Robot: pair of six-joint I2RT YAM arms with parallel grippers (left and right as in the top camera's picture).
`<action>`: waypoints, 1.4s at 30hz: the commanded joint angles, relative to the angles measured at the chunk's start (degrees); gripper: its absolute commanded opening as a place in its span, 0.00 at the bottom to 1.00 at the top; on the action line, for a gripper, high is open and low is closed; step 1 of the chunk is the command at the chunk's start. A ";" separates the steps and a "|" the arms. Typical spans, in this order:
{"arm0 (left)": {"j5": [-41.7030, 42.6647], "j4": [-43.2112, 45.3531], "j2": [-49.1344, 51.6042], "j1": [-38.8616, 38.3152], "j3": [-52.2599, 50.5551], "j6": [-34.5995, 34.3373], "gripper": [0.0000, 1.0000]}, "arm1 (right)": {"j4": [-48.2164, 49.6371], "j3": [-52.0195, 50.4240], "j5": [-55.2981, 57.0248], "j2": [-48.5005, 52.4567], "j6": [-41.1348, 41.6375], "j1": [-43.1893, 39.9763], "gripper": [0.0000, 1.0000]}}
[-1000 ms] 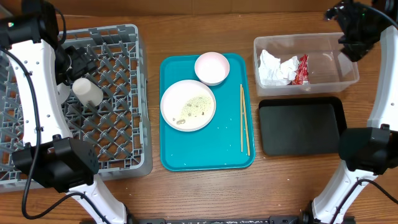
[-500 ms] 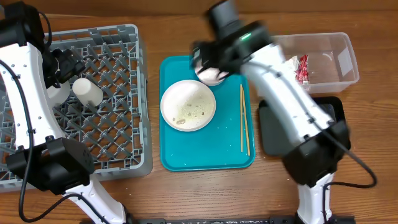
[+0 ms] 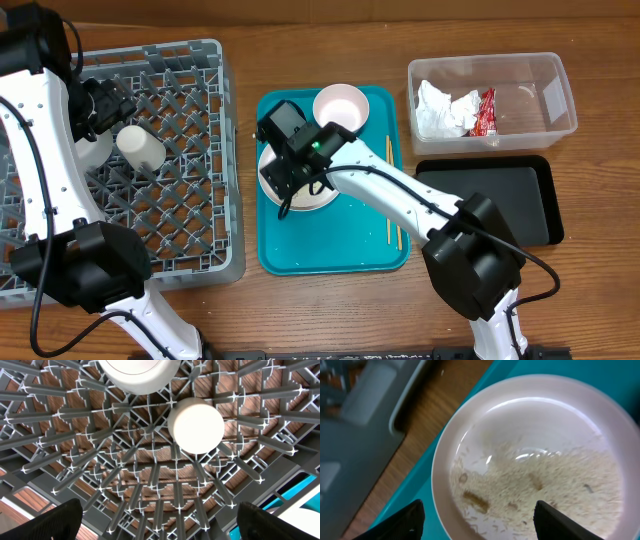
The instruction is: Sort waste into correct bins and load items into the dishwasher
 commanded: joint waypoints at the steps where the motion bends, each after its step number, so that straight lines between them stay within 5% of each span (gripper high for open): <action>1: -0.92 -0.11 -1.51 -0.17 -0.20 -0.55 1.00 | 0.44 -2.16 -7.13 -0.63 -7.61 -0.17 0.72; 8: -0.92 -0.13 -1.51 -0.17 -0.20 -0.55 1.00 | -1.66 -2.49 -21.24 -0.63 -14.60 0.42 0.71; 13: -0.92 -0.13 -1.51 -0.17 -0.20 -0.55 1.00 | -0.76 -5.33 -20.09 -0.63 -14.60 0.85 0.56; 29: -0.92 -0.13 -1.51 -0.17 -0.20 -0.55 1.00 | 1.25 -8.02 -10.84 0.83 -11.58 0.85 0.46; 42: -0.92 -0.13 -1.51 -0.17 -0.20 -0.55 1.00 | -2.84 -8.02 -6.34 1.09 -3.50 0.68 0.51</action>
